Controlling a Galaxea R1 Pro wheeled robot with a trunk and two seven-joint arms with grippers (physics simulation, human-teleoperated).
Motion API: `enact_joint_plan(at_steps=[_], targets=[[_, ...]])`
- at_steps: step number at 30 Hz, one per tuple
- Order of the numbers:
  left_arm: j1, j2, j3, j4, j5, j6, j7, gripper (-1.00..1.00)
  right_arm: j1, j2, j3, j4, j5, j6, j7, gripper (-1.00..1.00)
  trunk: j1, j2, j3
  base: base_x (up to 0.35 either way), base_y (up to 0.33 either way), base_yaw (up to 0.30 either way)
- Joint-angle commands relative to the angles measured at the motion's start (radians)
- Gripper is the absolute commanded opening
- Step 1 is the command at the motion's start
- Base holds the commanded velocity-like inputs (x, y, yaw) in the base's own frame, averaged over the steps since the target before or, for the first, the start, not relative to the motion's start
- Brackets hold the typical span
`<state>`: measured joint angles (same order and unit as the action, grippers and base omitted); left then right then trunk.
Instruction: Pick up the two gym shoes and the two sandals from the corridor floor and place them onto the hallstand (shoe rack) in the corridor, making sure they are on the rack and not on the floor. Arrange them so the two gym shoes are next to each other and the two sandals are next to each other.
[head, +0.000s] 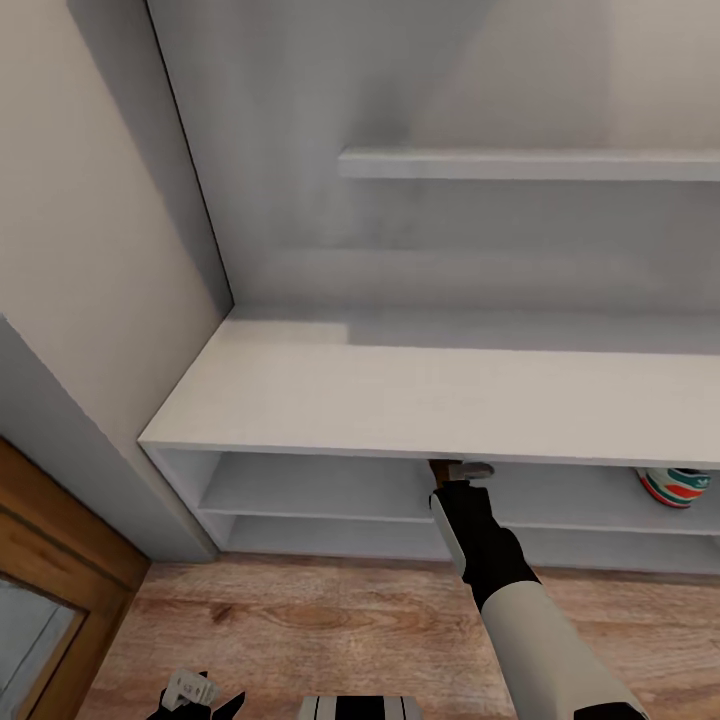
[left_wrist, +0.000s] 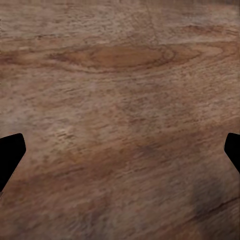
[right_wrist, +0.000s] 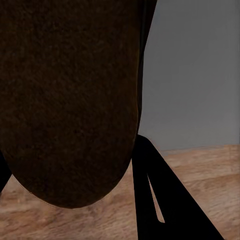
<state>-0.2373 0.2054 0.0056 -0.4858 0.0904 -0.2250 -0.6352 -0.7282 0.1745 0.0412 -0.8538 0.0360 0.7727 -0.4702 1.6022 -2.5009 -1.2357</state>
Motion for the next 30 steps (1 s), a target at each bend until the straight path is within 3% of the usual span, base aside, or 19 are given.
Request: enact_joint_plan(at_steps=[1,14,15,24,30], targets=[[-0.001,0.000,0.001,0.001,0.008,0.001,-0.006,1.00,0.000,0.000,0.002,-0.001,0.001,0.007,-0.006,-1.00,0.000,0.000,-0.001,0.143,0.000,0.000],[-0.001,0.000,0.001,0.001,0.008,0.001,-0.006,1.00,0.000,0.000,0.002,-0.001,0.001,0.007,-0.006,-1.00,0.000,0.000,-0.001,0.056,0.000,0.000],[-0.001,0.000,0.001,0.001,0.008,0.001,-0.006,1.00,0.000,0.000,0.002,0.000,0.001,0.007,-0.006,1.00,0.000,0.000,-0.001,0.001,0.000,0.000],[-0.001,0.000,0.001,0.001,0.008,0.001,-0.006,1.00,0.000,0.000,0.002,0.000,0.001,0.007,-0.005,1.00,0.000,0.000,-0.001,-0.015,0.000,0.000],[-0.001,0.000,0.002,0.001,0.008,0.001,-0.006,1.00,0.000,0.000,0.002,0.001,0.001,0.007,-0.005,1.00,0.000,0.000,-0.001,-0.236,0.000,0.000]])
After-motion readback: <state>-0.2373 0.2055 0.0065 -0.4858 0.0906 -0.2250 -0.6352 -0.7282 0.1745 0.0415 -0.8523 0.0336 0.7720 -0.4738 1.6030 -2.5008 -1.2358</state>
